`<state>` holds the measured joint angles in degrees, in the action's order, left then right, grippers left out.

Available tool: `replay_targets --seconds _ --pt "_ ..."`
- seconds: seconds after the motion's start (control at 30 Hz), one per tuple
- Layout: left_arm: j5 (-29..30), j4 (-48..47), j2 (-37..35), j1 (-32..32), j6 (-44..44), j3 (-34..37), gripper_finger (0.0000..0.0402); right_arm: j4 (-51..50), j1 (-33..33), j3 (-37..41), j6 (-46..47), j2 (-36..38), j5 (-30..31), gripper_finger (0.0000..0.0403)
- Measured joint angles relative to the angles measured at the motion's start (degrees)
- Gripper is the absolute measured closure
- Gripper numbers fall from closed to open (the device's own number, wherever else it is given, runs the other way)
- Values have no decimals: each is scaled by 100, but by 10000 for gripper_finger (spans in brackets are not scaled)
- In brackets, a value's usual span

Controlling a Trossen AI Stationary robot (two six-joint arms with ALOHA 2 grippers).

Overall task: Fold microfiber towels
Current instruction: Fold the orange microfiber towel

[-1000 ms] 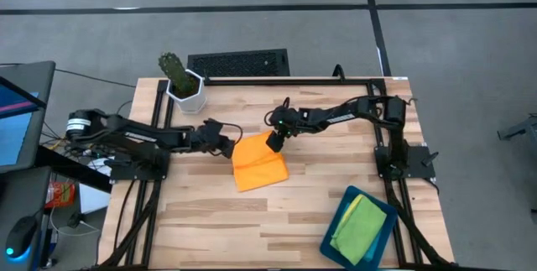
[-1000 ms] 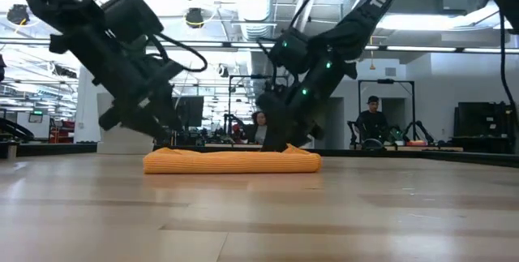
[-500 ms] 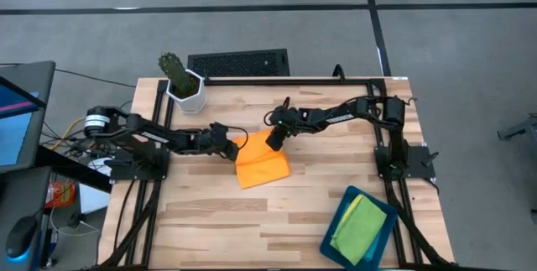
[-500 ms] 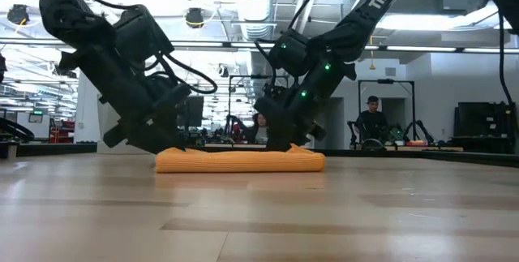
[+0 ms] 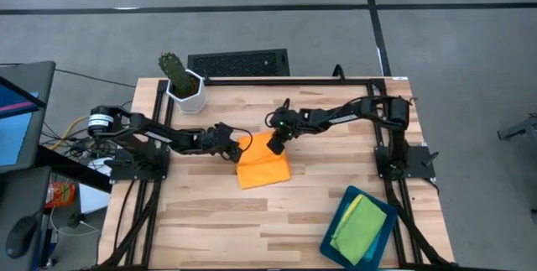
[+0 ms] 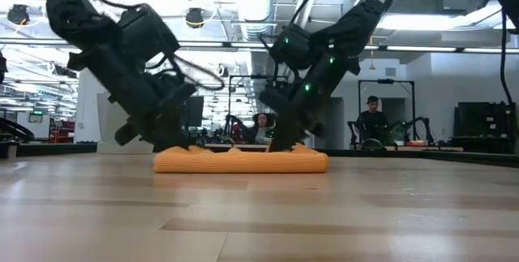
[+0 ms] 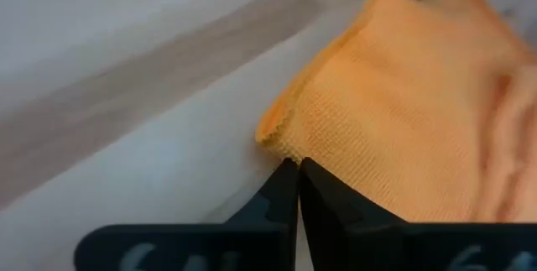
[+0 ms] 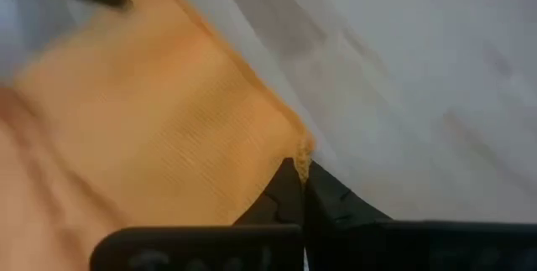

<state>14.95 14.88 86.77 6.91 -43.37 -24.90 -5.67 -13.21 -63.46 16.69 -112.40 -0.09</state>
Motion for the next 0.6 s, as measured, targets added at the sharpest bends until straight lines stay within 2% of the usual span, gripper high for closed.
replay_targets --seconds 0.23,0.4,0.6 --pt "82 -486 -27 -16 383 -511 401 -223 -37 -15 -45 400 137 395" --pt "315 -1206 -389 -147 637 -775 401 -393 33 28 -63 636 298 395" --pt "583 -1585 -976 -433 849 -835 401 -393 228 338 -68 940 510 395"
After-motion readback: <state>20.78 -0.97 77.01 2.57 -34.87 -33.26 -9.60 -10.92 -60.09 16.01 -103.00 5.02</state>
